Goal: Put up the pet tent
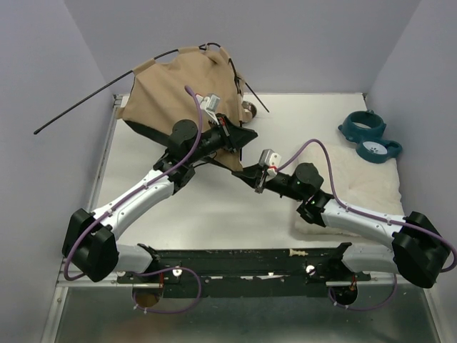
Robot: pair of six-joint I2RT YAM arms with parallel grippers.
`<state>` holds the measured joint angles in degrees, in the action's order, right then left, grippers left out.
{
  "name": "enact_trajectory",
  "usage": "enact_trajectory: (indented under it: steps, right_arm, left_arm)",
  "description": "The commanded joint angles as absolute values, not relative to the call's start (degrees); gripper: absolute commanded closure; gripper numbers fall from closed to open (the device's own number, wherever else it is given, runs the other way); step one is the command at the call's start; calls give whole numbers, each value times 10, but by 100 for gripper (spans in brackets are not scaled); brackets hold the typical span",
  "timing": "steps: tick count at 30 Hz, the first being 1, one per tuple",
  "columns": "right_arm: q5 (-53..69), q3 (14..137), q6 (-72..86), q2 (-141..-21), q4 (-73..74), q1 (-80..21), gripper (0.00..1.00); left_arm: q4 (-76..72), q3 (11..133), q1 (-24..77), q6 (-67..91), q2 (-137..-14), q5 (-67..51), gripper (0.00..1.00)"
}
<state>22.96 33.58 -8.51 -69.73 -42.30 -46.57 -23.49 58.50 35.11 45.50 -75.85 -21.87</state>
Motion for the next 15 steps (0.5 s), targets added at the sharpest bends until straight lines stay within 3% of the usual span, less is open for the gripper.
enact_trajectory:
  steps: [1, 15]
  right_arm:
    - [300, 316, -52, -699, -365, -497, 99]
    - [284, 319, -45, -698, -365, -497, 99]
  left_arm:
    - [-321, 585, 334, 414, -736, -137, 100]
    - [-312, 564, 337, 421, -724, -145, 100]
